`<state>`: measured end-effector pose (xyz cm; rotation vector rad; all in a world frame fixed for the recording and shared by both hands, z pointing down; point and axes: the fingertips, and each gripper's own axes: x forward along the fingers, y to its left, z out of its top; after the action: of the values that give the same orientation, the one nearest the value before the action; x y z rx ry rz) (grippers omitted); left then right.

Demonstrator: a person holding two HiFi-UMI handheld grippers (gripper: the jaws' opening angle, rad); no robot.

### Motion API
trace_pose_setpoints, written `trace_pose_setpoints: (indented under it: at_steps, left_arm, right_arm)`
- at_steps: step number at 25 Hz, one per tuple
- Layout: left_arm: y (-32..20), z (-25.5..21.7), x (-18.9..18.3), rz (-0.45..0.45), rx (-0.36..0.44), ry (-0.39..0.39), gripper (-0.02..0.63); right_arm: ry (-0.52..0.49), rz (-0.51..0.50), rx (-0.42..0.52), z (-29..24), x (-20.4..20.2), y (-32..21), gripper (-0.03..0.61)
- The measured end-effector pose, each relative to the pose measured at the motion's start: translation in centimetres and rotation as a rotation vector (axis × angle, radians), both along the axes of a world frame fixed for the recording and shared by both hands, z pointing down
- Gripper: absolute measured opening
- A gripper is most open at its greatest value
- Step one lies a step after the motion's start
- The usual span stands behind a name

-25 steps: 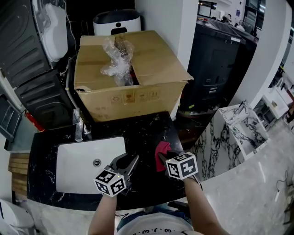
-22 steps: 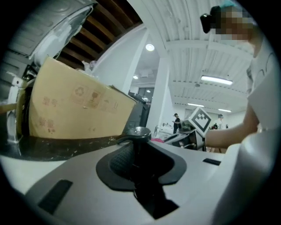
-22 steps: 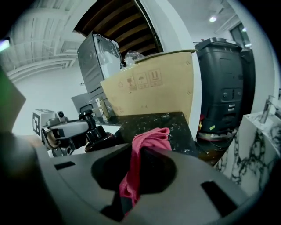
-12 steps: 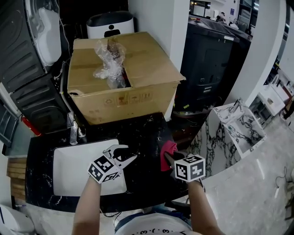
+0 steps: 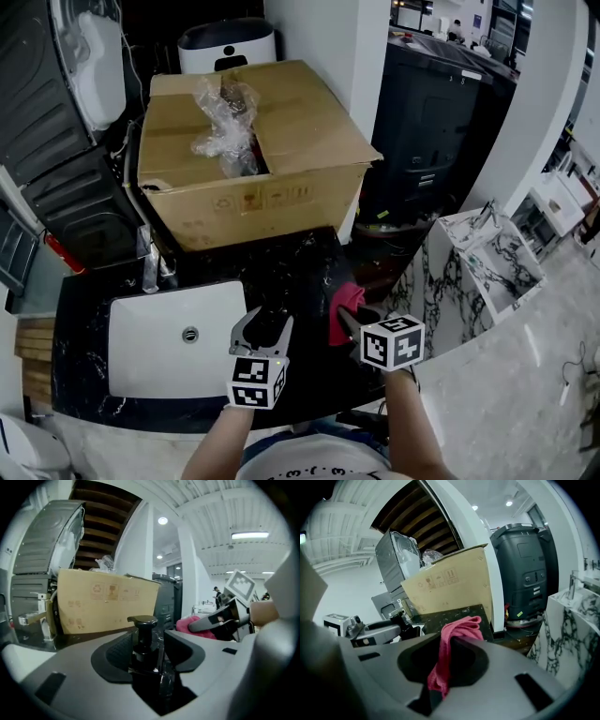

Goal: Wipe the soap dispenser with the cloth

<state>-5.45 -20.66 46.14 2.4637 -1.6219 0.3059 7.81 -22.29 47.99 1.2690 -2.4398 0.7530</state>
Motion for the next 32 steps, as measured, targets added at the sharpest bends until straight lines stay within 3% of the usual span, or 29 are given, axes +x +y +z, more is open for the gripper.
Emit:
trace_pose_setpoints:
  at_steps: [5, 8, 9, 13, 17, 23, 25, 28, 32]
  left_arm:
    - [-1.0, -0.8, -0.8, -0.288, -0.005, -0.042, 0.206]
    - [-1.5, -0.4, -1.0, -0.367, -0.035, -0.063, 0.191]
    - [-1.6, -0.3, -0.9, -0.369, -0.041, -0.066, 0.139]
    - [-1.4, -0.4, -0.7, -0.287, -0.051, -0.029, 0.107]
    - [-0.7, -0.4, -0.6, -0.068, -0.014, 0.047, 0.107]
    - [1.6, -1.2, -2.7, 0.237, 0.060, 0.320, 0.115]
    - [2.1, -1.3, -3.8, 0.261, 0.073, 0.396, 0.115]
    - [2.0, -1.2, -5.3, 0.221, 0.071, 0.490, 0.114]
    - [2.0, -1.1, -6.5, 0.184, 0.062, 0.583, 0.114]
  right_arm:
    - [0.010, -0.005, -0.009, 0.2, -0.1, 0.5, 0.051]
    - [0.011, -0.005, -0.013, 0.3, -0.1, 0.6, 0.051]
    - [0.010, -0.005, -0.013, 0.3, -0.1, 0.6, 0.051]
    - [0.010, -0.007, -0.009, 0.2, -0.1, 0.7, 0.051]
    - [-0.005, -0.016, -0.007, -0.1, -0.6, 0.7, 0.051]
    - [-0.013, -0.074, -0.009, 0.0, -2.4, 1.4, 0.051]
    - [-0.011, -0.094, -0.011, 0.0, -3.1, 1.7, 0.051]
    - [-0.034, -0.131, -0.011, -0.3, -4.2, 2.3, 0.051]
    - [-0.155, -0.220, -0.016, -1.8, -7.2, 3.5, 0.051]
